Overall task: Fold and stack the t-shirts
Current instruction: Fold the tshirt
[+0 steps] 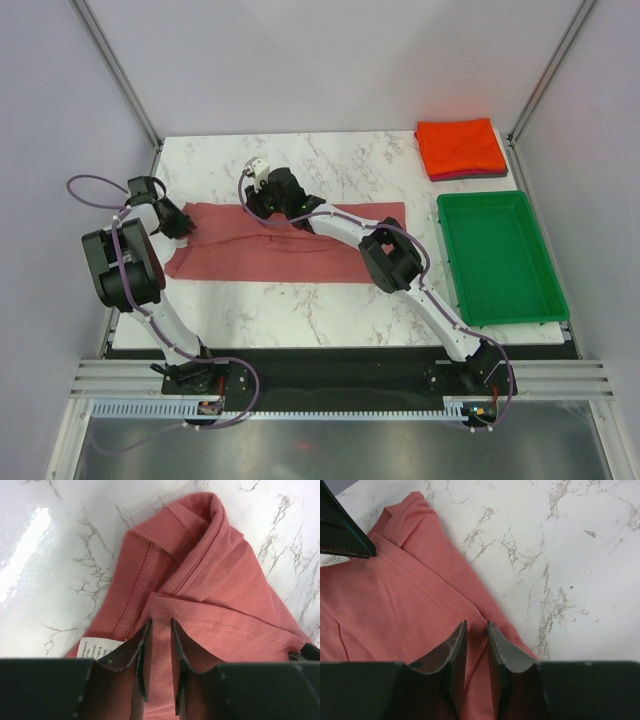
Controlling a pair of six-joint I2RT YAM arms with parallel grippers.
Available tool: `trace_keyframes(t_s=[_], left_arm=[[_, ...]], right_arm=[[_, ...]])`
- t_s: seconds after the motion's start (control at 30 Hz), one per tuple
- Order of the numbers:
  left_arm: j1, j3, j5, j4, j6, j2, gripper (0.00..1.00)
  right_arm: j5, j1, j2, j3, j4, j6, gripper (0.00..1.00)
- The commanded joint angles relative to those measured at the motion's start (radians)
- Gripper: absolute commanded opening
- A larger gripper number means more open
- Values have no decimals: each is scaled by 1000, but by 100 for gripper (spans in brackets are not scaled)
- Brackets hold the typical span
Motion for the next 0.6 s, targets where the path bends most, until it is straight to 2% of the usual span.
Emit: trace_keyframes(t_s=[0.0,0.07,0.17,0.2,0.23,0.57], left_arm=[[5,45,-12,25,43,8,27],[2,48,-7,25,43,5,25],[2,51,-6,25,46,-1,25],[3,50,-9,23,46,-5,25],[2,50,-10,25,48,-10,26],[3,40,-70,15,48,-145,39]], right_arm=[[-27,-1,23,51,46,13,30],[-39,-1,27,49,57,16,26],[-54,-1,31,49,78,18,12],[-59,-1,31,51,85,18,3],[-57,-1,31,52,88,19,0],[-155,9,-119,-53,143,2,0]])
